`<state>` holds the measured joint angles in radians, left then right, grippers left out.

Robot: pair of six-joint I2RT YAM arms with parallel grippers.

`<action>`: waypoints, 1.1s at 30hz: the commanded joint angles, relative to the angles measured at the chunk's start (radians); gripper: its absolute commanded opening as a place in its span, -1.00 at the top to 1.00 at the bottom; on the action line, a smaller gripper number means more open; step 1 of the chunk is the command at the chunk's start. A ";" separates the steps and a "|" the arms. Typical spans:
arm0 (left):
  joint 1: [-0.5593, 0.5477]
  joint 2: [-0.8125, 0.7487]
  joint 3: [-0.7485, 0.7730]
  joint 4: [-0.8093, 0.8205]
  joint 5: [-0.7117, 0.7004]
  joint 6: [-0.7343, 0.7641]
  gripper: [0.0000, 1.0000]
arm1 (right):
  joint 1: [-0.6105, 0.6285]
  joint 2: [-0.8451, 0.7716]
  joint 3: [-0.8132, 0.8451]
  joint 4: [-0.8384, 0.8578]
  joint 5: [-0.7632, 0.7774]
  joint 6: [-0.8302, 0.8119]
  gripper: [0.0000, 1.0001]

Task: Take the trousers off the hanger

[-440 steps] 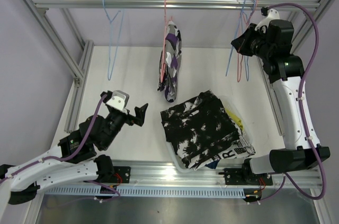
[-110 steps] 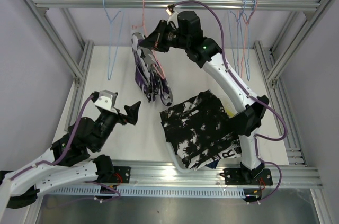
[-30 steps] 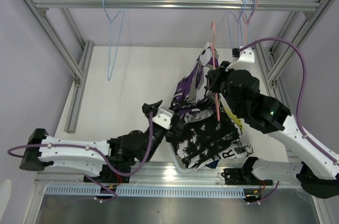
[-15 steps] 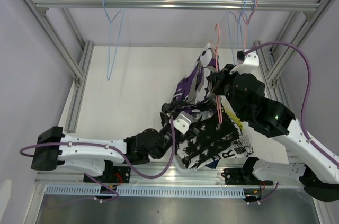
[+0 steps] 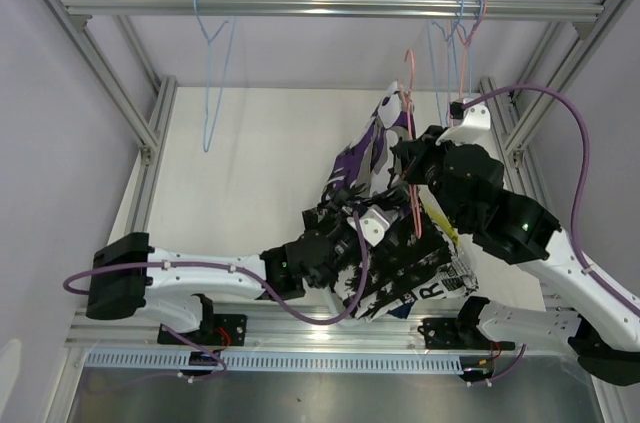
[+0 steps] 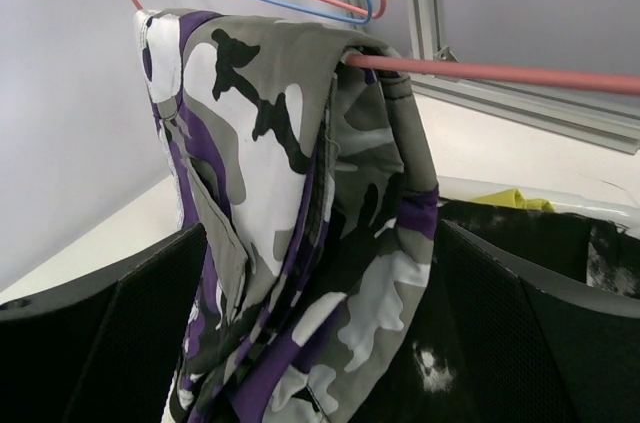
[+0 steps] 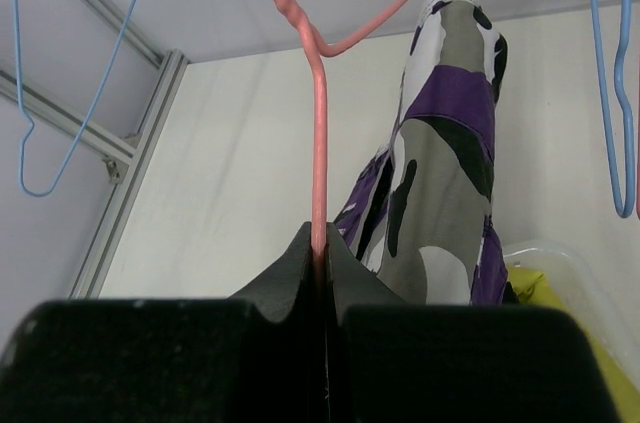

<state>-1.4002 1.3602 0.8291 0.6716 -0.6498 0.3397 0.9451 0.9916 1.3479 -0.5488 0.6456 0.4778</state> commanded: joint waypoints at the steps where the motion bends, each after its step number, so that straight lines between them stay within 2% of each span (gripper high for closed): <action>1: 0.027 0.026 0.061 0.066 0.030 -0.022 -0.99 | 0.004 -0.041 0.010 0.078 -0.020 0.001 1.00; 20: 0.158 0.188 0.122 0.138 0.030 -0.030 -0.97 | 0.001 -0.100 -0.041 0.087 -0.060 -0.031 1.00; 23: 0.173 0.201 0.134 0.166 0.035 -0.027 -0.90 | 0.001 -0.103 -0.058 0.093 -0.060 -0.036 1.00; 27: 0.178 0.235 0.180 0.177 0.050 -0.024 -0.67 | -0.002 -0.107 -0.075 0.101 -0.070 -0.030 1.00; 30: 0.178 0.254 0.214 0.174 0.071 -0.036 -0.58 | -0.011 -0.110 -0.082 0.104 -0.081 -0.027 1.00; 33: 0.176 0.257 0.229 0.168 0.099 -0.092 -0.47 | -0.026 -0.107 -0.089 0.108 -0.092 -0.022 1.00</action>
<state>-1.2282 1.6150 0.9981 0.7719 -0.6052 0.3161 0.9264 0.9073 1.2575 -0.5213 0.5865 0.4515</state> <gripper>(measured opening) 0.749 0.032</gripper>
